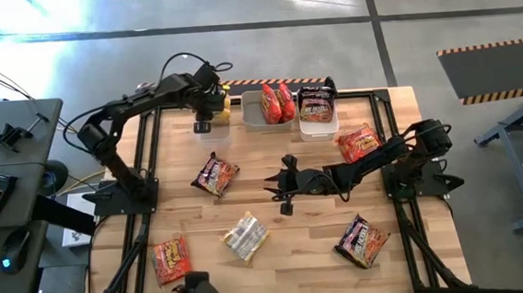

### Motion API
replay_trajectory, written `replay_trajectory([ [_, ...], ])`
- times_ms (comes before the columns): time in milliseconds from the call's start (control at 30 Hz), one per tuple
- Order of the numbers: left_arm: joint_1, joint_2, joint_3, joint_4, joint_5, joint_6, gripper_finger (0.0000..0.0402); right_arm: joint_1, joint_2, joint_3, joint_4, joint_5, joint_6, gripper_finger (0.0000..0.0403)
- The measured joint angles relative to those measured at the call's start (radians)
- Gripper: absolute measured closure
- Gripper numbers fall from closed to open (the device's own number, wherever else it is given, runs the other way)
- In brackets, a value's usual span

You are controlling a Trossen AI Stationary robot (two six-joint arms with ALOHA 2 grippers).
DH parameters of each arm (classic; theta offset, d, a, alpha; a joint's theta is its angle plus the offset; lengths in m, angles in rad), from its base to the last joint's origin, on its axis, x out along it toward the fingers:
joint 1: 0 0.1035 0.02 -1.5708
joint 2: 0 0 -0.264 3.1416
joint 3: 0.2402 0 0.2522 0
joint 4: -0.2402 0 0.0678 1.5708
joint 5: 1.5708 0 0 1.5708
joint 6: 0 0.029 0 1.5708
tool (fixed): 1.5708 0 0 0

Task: Sort Maruchan noodles
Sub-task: Put the top yellow noodle pack into the transparent bin

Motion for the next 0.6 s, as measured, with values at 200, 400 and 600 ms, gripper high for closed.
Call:
replay_trajectory([
  [200,0.014,0.043,0.000,0.004,-0.007,0.014,0.0305,0.000,0.000,0.000,0.000,0.000,0.000,0.0299],
  [400,0.014,0.044,-0.001,0.026,-0.036,0.015,0.0270,0.000,0.000,0.000,0.000,0.000,0.000,0.0299],
  [600,0.015,0.044,-0.001,0.044,-0.099,0.017,0.0232,0.000,0.000,0.000,0.000,-0.001,0.000,0.0299],
])
